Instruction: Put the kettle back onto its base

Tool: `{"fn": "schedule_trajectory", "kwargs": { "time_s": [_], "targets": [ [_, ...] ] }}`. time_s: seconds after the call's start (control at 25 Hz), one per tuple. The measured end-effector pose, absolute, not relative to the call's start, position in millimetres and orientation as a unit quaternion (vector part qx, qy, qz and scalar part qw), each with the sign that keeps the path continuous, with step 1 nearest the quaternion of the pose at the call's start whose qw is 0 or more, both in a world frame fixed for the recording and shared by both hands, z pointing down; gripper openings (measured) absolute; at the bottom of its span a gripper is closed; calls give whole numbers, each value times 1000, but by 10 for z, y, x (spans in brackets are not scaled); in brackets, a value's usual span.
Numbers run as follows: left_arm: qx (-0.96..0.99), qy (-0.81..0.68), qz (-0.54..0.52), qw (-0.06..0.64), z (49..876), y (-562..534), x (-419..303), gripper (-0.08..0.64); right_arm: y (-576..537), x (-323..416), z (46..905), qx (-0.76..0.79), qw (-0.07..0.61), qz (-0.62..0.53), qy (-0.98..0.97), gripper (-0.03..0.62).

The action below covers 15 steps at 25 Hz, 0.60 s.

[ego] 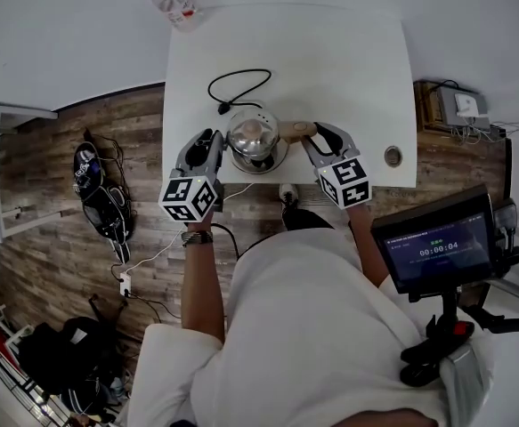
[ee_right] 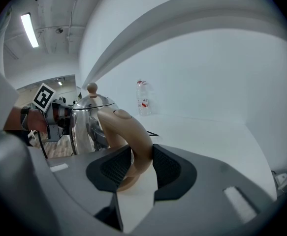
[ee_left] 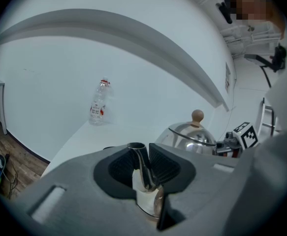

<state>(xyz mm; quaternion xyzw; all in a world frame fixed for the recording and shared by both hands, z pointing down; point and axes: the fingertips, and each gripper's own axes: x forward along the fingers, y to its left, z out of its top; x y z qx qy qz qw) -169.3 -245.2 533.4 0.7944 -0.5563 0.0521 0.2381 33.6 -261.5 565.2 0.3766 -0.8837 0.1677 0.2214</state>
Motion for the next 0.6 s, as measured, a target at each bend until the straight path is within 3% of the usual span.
{"fn": "schedule_trajectory", "kwargs": {
  "time_s": [0.6],
  "targets": [
    [794, -556, 44, 240, 5355, -2469, -1686, 84, -2607, 352, 5683, 381, 219, 170, -882, 138]
  ]
}}
